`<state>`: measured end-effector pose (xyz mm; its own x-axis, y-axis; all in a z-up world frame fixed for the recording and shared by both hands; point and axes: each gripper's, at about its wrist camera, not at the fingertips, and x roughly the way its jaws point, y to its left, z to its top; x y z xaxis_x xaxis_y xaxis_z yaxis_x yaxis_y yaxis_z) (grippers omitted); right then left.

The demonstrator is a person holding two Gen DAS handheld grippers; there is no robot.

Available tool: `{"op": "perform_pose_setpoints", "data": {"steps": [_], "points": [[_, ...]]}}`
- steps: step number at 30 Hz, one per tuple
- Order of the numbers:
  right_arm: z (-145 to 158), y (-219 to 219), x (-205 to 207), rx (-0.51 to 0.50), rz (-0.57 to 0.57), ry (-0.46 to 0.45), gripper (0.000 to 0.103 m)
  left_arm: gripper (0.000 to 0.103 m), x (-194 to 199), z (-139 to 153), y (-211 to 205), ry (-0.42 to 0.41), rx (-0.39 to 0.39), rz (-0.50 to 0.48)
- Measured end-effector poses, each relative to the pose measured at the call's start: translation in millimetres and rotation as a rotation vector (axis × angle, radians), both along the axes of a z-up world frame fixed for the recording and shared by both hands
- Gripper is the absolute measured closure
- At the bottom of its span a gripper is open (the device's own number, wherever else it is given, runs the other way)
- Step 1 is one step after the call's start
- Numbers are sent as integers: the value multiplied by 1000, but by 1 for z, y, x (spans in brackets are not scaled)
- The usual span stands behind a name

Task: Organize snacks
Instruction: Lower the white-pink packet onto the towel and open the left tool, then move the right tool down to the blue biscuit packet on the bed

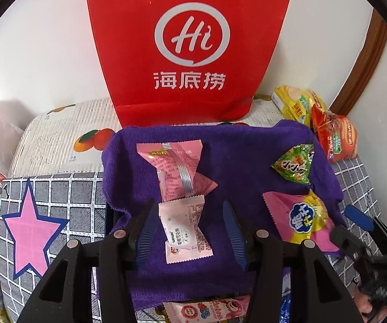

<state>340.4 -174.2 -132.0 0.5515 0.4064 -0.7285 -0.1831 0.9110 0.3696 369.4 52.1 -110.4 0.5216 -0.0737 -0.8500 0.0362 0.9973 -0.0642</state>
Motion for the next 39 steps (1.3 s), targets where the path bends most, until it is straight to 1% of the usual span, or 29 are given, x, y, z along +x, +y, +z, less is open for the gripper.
{"op": "perform_pose_setpoints", "data": {"steps": [4,6,9,14,17,19,22,24,27,29,31,35,37,39], "points": [[18,4,-30,-83,14,-63,15,55,-4,6,-2,-11,-11,-10],[19,3,-42,-98,19,-63,19,55,-7,10,-5,-18,-14,-20],[17,3,-61,-105,22,-50,20,55,-12,16,-10,-32,-16,-34],[-5,8,-94,-122,59,-9,21,52,-20,25,-15,-57,-6,-43],[-23,11,-109,-89,75,35,23,52,-22,29,-14,-63,-9,-44],[-32,15,-115,-79,91,57,25,52,-23,32,-13,-68,-14,-40],[-40,25,-122,-114,116,62,25,52,-26,35,-11,-75,-22,-40],[-42,34,-124,-164,143,49,25,52,-26,37,-11,-79,-25,-43],[-45,48,-125,-265,177,25,25,52,-27,38,-11,-79,-28,-41],[-51,53,-121,-319,177,39,25,52,-27,37,-12,-78,-27,-42],[-58,52,-115,-331,163,65,25,52,-26,37,-12,-78,-28,-42],[-60,46,-107,-317,122,62,26,52,-26,37,-13,-78,-27,-43],[-61,46,-104,-325,101,56,30,52,-26,37,-13,-77,-28,-43],[-61,46,-105,-357,84,39,49,52,-26,37,-13,-77,-26,-42]]}}
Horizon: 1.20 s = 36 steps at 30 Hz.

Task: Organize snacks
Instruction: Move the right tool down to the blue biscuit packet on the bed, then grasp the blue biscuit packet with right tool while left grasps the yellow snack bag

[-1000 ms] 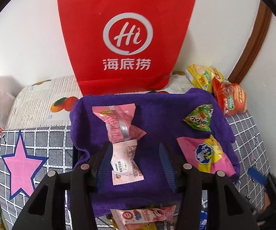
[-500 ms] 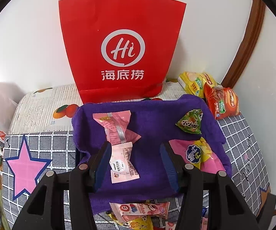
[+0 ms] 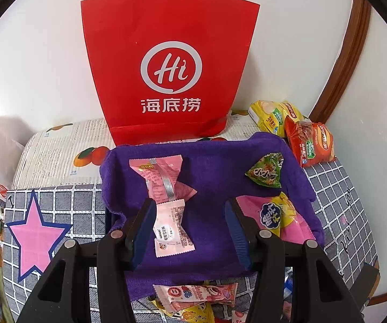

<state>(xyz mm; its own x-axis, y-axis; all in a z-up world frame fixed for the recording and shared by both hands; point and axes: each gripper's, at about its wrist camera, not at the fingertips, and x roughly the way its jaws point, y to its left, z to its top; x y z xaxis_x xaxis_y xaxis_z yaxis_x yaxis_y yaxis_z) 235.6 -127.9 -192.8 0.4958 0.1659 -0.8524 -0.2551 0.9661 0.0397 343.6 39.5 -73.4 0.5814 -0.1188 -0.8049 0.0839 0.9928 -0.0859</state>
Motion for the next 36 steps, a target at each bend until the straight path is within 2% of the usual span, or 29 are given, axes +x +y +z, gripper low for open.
{"op": "perform_pose_setpoints", "data": {"steps": [3,7,10,17,21,26,29,36], "points": [[1,-7,1,33,-20,-3,51,52,0,0,0,-1,-1,-1],[2,-25,0,117,-64,2,51,52,-1,2,-2,-4,-1,-5],[1,-28,-3,137,-69,-7,50,52,-6,6,-6,-17,16,-7],[-3,-13,-13,51,-62,-68,49,52,-29,-8,6,13,59,10],[-3,-18,-12,91,-68,-64,47,52,-46,-23,27,54,27,47],[-3,-21,-12,123,-69,-62,46,52,-74,-36,35,66,11,44],[-3,-25,-12,145,-72,-60,46,46,-87,-47,36,81,-4,30],[-4,-22,-13,125,-71,-62,46,46,-94,-74,30,130,-11,20]]}}
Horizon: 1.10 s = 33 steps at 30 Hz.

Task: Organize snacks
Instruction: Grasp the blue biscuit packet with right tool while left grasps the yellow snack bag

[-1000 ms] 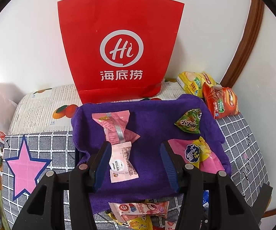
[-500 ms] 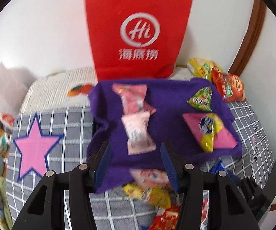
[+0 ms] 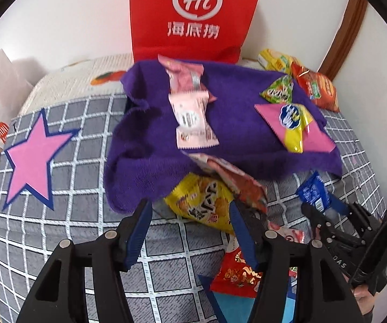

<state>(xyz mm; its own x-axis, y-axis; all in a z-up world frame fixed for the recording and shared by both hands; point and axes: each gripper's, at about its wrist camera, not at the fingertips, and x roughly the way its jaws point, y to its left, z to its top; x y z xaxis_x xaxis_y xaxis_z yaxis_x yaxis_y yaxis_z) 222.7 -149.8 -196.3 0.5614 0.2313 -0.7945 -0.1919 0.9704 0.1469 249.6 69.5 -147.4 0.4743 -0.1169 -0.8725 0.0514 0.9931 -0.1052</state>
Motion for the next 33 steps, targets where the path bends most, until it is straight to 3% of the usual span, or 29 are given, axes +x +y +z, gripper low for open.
{"op": "perform_pose_setpoints", "data": {"steps": [9,18,23,28,33], "points": [[-1,1,0,10,12,2,42,46,18,-16,-6,34,-28,-15],[-1,2,0,-1,19,1,40,44,27,-24,-16,30,-4,-35],[-1,2,0,1,19,1,40,55,25,-23,-17,17,-15,-43],[-1,-3,0,36,18,2,40,57,13,-14,-13,-2,0,-40],[0,-8,-1,59,-6,-1,50,57,-2,3,-4,-29,9,-31]]}}
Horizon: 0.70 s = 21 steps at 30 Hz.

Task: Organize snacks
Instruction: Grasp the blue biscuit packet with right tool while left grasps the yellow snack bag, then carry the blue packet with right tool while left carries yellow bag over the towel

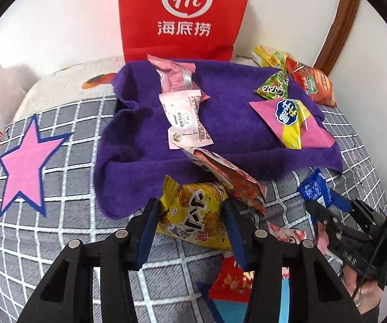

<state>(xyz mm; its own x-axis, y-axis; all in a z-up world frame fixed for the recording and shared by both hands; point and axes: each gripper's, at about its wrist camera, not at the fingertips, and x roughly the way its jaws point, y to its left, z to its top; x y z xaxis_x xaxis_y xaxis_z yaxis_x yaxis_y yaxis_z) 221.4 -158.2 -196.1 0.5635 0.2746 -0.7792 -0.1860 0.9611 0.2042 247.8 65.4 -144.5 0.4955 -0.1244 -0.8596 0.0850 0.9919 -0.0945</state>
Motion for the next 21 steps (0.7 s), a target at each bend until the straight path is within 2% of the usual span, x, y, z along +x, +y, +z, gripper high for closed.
{"op": "perform_pose_setpoints", "data": {"steps": [8,21], "points": [[9,-5,-8,49,-28,11,56,57,-15,24,14,-35,-4,21],[75,-8,4,90,-21,-61,56,57,-2,58,8,-86,-19,25]]}}
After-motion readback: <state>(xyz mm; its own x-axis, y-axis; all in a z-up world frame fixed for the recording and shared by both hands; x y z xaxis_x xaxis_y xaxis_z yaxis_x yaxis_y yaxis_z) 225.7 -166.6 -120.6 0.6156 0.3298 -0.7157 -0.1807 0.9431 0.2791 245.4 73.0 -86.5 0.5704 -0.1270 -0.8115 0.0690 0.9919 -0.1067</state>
